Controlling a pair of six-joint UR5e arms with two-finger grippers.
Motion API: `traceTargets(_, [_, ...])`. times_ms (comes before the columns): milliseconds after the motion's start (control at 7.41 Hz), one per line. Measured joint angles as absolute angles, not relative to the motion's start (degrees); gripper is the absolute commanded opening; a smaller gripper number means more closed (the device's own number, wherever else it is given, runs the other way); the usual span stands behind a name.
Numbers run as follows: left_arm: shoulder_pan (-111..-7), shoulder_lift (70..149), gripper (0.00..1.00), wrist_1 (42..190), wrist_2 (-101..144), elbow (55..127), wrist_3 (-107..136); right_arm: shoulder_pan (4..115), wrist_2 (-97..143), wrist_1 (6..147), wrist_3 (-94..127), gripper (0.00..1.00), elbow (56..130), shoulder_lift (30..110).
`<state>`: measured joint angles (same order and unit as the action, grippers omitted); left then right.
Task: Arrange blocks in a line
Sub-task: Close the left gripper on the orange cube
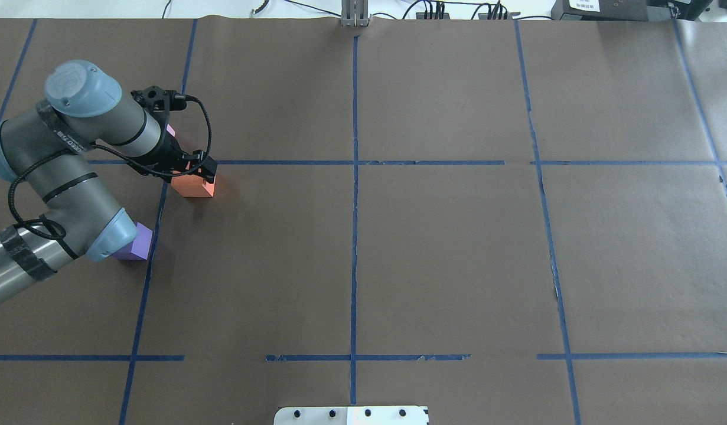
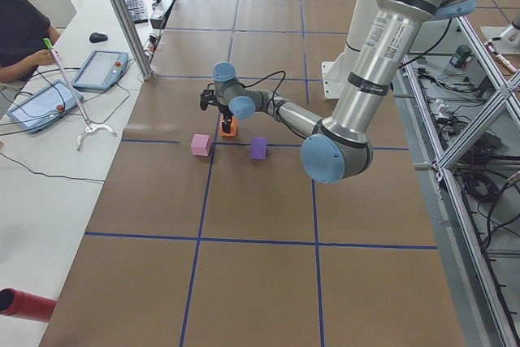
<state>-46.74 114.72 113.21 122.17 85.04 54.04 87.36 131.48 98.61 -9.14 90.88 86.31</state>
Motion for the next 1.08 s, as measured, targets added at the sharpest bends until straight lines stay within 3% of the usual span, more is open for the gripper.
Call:
traceTargets(270, [-46.6, 115.4, 0.82, 113.1, 122.1, 84.1, 54.4, 87.4, 131.5, 98.6, -9.1, 1.00, 90.9, 86.3])
traceTargets(675, [-46.6, 116.1, 0.47, 113.1, 122.1, 82.7, 54.5, 87.4, 131.5, 98.6, -9.1, 1.00, 90.9, 86.3])
traceTargets(1079, [-48.0, 116.0, 0.47, 112.6, 122.2, 83.9, 54.6, 87.4, 131.5, 98.6, -9.1, 1.00, 90.9, 86.3])
